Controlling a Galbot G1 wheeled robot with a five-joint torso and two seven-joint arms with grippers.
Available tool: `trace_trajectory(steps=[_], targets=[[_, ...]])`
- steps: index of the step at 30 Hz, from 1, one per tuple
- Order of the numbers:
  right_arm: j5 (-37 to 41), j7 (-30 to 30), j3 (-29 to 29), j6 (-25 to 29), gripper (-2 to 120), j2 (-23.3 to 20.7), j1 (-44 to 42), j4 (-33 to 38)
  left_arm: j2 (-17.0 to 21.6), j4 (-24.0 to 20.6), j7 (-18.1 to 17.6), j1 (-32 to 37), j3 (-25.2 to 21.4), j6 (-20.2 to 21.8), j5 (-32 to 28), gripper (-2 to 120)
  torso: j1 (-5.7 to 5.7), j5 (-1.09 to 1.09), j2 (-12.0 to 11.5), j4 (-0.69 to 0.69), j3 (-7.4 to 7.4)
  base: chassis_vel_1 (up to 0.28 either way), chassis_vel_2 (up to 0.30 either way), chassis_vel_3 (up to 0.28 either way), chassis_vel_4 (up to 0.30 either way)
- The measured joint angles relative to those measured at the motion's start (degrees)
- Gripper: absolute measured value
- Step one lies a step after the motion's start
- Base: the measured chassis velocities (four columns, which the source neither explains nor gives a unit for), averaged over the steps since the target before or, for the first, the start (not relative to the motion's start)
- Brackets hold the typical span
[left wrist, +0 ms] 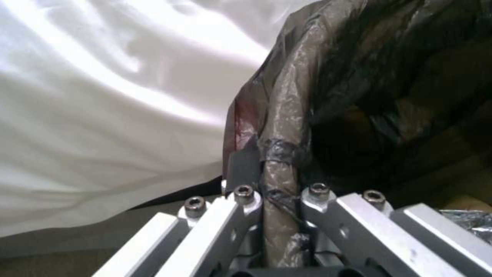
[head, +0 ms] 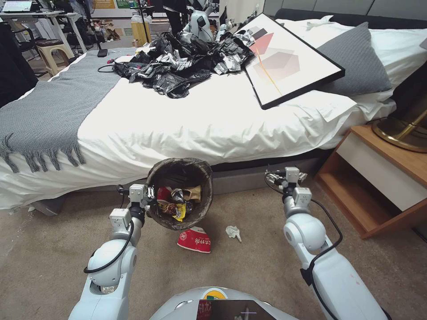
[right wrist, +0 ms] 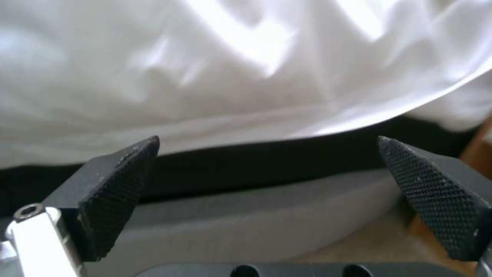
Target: Pick up the trash bin, then pick up the garbage from the floor and place it into the trash bin.
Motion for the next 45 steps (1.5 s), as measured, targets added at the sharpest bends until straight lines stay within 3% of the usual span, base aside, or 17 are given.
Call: trace_trajectory(steps=[6, 9, 15, 27, 35, 45], targets=[[9.3, 1.9, -6.8, -7.1, 100, -4.9, 7.7, -4.4, 0.0, 0.0, 0.1, 0.1, -0.2, 0.0, 0.3, 2, 0.0, 0.0, 0.0, 0.0, 0.0, 0.0, 0.0, 0.0, 0.0], [14.7, 2.2, -12.1, -13.4, 100, -7.8, 13.5, -9.4, -0.1, 0.0, 0.2, 0.0, 0.0, 0.0, 0.7, 2, 0.0, -0.01, 0.0, 0.0, 0.0, 0.0, 0.0, 0.0, 0.0], [25.1, 1.9, -20.0, -22.7, 100, -8.8, 19.1, -16.8, -0.2, 0.2, 0.2, 0.0, 0.3, 0.0, 1.1, 2, 0.0, 0.0, 0.0, 0.0, 0.0, 0.0, 0.0, 0.0, 0.0], [26.8, 0.8, -24.3, -24.7, 100, -6.2, 21.0, -23.1, -0.1, 0.2, 0.3, -0.2, 0.3, 0.2, 1.1, 2, 0.0, 0.02, 0.0, -0.01, 0.0, 0.0, 0.0, 0.0, 0.0], [25.5, -0.5, -27.1, -24.4, 100, 1.4, 23.2, -33.6, 0.1, -0.2, 0.4, 0.1, 0.3, 0.8, 1.0, 2, 0.0, -0.02, 0.0, 0.02, 0.0, 0.0, 0.0, 0.0, 0.0], [23.8, -1.4, -26.7, -23.9, 100, 3.0, 18.5, -35.9, 0.1, -0.7, -0.2, 0.2, 0.6, 1.6, 0.5, 2, 0.0, -0.01, 0.0, -0.01, 0.0, 0.0, 0.0, 0.0, 0.0]])
